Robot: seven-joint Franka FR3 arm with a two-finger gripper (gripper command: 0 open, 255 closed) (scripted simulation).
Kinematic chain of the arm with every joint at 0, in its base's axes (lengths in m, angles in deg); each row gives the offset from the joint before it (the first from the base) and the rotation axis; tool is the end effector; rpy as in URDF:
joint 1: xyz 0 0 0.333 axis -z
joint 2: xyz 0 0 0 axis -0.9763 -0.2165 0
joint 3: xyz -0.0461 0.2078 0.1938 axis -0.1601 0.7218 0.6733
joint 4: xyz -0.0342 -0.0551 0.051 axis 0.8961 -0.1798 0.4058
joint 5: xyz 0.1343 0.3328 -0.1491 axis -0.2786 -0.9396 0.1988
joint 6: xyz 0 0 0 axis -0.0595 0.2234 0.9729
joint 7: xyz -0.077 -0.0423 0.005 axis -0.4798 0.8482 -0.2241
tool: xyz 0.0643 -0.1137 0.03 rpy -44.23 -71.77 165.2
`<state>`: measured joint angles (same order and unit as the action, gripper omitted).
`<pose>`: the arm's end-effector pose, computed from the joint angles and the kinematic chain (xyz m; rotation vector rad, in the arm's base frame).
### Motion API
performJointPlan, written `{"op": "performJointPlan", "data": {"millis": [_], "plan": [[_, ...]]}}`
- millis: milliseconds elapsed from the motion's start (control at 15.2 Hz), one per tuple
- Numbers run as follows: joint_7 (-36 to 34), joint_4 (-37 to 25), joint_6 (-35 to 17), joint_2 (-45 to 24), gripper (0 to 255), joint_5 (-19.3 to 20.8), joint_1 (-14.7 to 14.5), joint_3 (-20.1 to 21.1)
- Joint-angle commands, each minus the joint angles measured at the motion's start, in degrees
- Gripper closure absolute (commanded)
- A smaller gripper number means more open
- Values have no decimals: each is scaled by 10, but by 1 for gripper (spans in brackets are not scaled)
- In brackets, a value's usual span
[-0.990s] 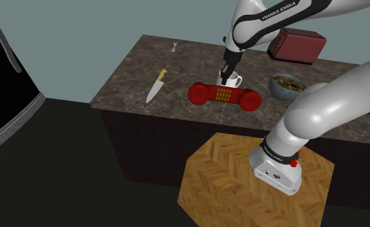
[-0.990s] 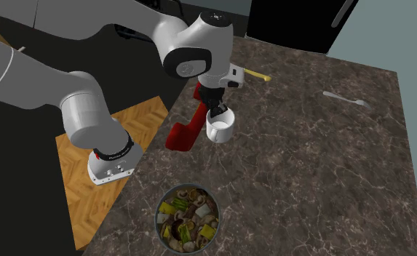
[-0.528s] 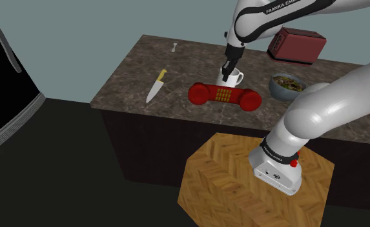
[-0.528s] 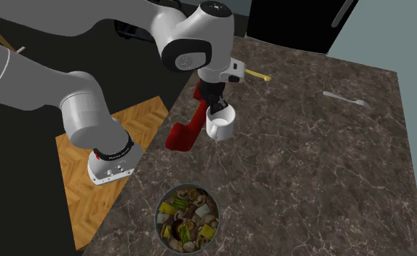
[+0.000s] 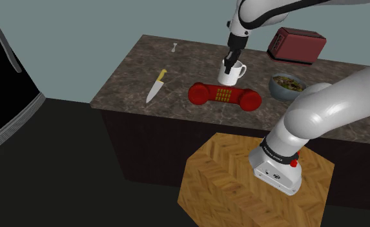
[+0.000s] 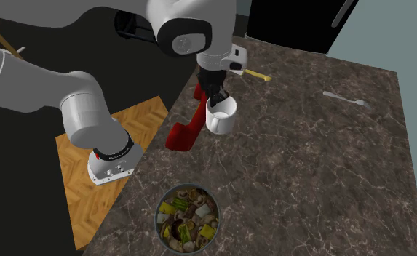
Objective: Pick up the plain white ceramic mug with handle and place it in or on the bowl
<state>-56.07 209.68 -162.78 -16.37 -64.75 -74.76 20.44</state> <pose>0.3672 -0.1057 0.3741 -3.1326 -0.2088 0.0258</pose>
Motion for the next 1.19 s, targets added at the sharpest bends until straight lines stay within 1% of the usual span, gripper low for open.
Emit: {"op": "performJointPlan", "data": {"millis": [0,1122], "plan": [[1,-12,19,7,255,0,1,1],[3,-126,157,32,255,-10,-3,15]]}}
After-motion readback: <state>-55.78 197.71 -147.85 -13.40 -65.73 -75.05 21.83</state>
